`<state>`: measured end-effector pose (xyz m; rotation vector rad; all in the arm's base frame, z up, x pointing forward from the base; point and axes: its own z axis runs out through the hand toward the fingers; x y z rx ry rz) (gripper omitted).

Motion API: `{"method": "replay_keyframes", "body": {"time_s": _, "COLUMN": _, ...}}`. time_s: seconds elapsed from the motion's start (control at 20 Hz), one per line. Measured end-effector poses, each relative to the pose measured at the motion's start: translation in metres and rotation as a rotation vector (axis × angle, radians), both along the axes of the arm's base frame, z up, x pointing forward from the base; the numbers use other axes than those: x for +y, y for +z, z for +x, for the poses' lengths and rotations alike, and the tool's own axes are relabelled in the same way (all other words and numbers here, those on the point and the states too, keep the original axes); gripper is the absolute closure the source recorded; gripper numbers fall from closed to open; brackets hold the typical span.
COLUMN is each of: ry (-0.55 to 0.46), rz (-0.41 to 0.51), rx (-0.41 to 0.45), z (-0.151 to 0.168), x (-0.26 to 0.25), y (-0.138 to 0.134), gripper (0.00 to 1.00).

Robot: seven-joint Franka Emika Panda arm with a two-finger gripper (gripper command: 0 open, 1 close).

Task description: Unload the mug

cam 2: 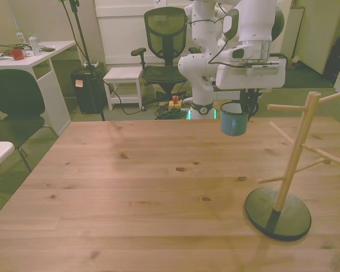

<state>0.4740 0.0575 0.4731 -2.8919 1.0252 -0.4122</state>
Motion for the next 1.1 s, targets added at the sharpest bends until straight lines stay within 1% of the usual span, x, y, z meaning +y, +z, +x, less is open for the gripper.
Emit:
{"method": "replay_keyframes", "body": {"time_s": 0.15, "ry": -0.032, "rz": -0.005, "rx": -0.004, "z": 0.013, "x": -0.021, "y": -0.019, "gripper": 1.00}}
{"method": "replay_keyframes", "body": {"time_s": 0.3, "ry": -0.046, "rz": -0.014, "rx": 0.017, "z": 0.023, "x": -0.035, "y": -0.040, "gripper": 1.00}}
{"method": "replay_keyframes", "body": {"time_s": 0.4, "ry": -0.054, "rz": -0.019, "rx": 0.022, "z": 0.028, "x": -0.042, "y": -0.049, "gripper": 1.00}}
{"method": "replay_keyframes", "body": {"time_s": 0.7, "ry": -0.080, "rz": -0.036, "rx": 0.028, "z": 0.036, "x": -0.066, "y": -0.068, "gripper": 1.00}}
{"method": "replay_keyframes", "body": {"time_s": 1.1, "ry": -0.094, "rz": -0.033, "rx": 0.054, "z": 0.039, "x": -0.071, "y": -0.085, "gripper": 1.00}}
